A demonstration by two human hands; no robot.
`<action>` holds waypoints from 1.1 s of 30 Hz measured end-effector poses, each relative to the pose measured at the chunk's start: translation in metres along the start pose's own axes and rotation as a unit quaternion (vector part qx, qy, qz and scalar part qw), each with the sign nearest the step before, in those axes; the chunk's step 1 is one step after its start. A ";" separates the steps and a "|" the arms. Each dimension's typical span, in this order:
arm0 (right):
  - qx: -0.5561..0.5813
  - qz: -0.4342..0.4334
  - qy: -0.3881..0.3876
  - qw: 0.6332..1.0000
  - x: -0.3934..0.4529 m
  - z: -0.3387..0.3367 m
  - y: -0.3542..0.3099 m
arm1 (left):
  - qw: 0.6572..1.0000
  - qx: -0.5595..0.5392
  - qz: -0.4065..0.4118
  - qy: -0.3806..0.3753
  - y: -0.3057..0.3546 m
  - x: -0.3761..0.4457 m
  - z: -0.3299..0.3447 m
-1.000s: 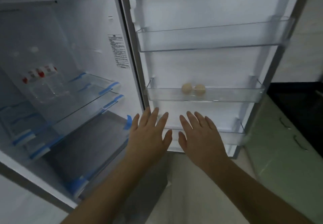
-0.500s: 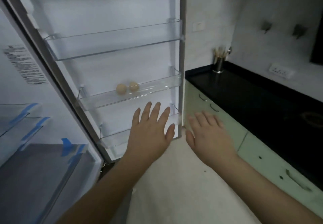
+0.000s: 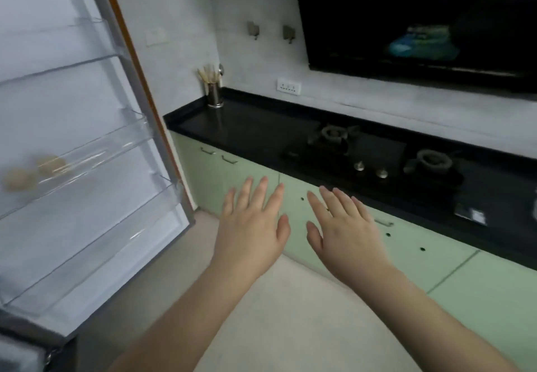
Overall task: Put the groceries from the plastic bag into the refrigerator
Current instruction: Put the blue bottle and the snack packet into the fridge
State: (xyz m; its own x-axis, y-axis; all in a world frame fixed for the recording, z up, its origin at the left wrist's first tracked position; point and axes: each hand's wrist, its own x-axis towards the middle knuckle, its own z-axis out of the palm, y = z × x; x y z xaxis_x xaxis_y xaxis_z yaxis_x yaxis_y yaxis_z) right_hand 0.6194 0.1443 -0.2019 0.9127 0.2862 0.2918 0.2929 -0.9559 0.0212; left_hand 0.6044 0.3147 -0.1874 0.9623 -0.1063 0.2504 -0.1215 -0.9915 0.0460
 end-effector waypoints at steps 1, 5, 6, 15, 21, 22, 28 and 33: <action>-0.008 0.019 0.001 1.000 -0.009 -0.003 0.015 | 1.000 -0.003 0.023 -0.001 0.017 0.003 0.000; -0.030 0.086 0.004 0.996 -0.041 -0.019 0.070 | 0.995 -0.023 0.096 0.003 0.081 0.018 0.000; -0.032 0.102 0.008 0.994 -0.050 -0.023 0.085 | 0.994 -0.026 0.110 0.006 0.098 0.021 0.001; -0.063 0.243 0.034 0.967 -0.160 -0.057 0.239 | 0.969 -0.078 0.233 0.013 0.291 0.038 0.017; -0.069 0.313 0.041 0.946 -0.220 -0.074 0.321 | 0.949 -0.090 0.302 0.016 0.398 0.037 0.022; -0.071 0.320 0.043 0.944 -0.226 -0.075 0.331 | 0.946 -0.093 0.311 0.013 0.411 0.038 0.025; -0.075 0.365 0.035 0.927 -0.245 -0.073 0.380 | 0.927 -0.102 0.361 -0.022 0.470 0.053 0.048; -0.066 0.389 0.033 0.918 -0.238 -0.056 0.410 | 0.918 -0.113 0.380 -0.008 0.505 0.087 0.063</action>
State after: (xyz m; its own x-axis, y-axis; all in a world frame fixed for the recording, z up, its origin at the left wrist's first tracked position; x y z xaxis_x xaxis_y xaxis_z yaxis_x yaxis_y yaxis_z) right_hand 0.5062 -0.3193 -0.2092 0.8103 -0.4878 0.3248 -0.4824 -0.8699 -0.1031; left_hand 0.6418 -0.1997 -0.2034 0.5821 -0.7637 0.2791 -0.8048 -0.5901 0.0637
